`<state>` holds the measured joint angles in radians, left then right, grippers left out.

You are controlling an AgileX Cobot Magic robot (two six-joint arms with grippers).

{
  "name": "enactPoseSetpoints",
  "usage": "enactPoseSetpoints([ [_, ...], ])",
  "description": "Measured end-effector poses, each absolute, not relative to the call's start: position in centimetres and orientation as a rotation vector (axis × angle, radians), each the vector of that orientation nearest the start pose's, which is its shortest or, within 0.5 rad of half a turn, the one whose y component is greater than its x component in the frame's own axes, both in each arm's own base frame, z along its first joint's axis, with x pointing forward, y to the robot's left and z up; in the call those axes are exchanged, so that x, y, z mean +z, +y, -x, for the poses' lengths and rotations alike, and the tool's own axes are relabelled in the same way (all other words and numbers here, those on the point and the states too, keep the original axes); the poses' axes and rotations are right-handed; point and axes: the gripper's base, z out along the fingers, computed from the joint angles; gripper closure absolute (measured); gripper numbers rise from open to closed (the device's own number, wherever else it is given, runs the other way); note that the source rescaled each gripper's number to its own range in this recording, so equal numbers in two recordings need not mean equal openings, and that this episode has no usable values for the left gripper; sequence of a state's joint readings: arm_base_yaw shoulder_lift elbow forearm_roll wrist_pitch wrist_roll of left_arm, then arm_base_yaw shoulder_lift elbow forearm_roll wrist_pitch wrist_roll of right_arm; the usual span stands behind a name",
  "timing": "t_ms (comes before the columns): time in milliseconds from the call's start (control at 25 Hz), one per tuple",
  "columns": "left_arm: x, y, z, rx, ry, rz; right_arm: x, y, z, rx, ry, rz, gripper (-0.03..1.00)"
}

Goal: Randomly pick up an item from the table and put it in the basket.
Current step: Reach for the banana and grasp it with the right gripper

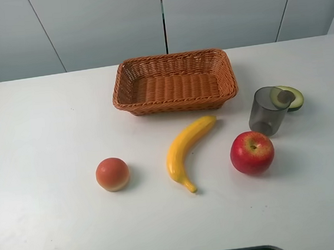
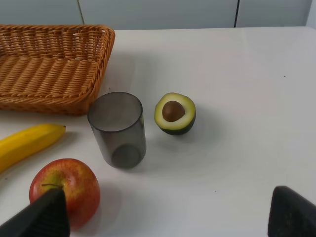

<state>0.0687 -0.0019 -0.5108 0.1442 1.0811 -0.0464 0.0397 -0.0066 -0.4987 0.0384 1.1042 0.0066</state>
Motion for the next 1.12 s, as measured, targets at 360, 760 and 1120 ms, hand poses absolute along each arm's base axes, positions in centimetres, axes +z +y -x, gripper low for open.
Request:
enactPoseSetpoints([
  [360, 27.93, 1.1, 0.85, 0.187, 2.045, 0.127, 27.34, 0.28, 0.78, 0.074, 2.082, 0.037, 0.19],
  [760, 27.93, 1.1, 0.85, 0.187, 2.045, 0.127, 27.34, 0.28, 0.78, 0.074, 2.082, 0.037, 0.19],
  [1120, 27.93, 1.1, 0.85, 0.187, 2.045, 0.127, 27.34, 0.28, 0.78, 0.074, 2.082, 0.037, 0.19],
])
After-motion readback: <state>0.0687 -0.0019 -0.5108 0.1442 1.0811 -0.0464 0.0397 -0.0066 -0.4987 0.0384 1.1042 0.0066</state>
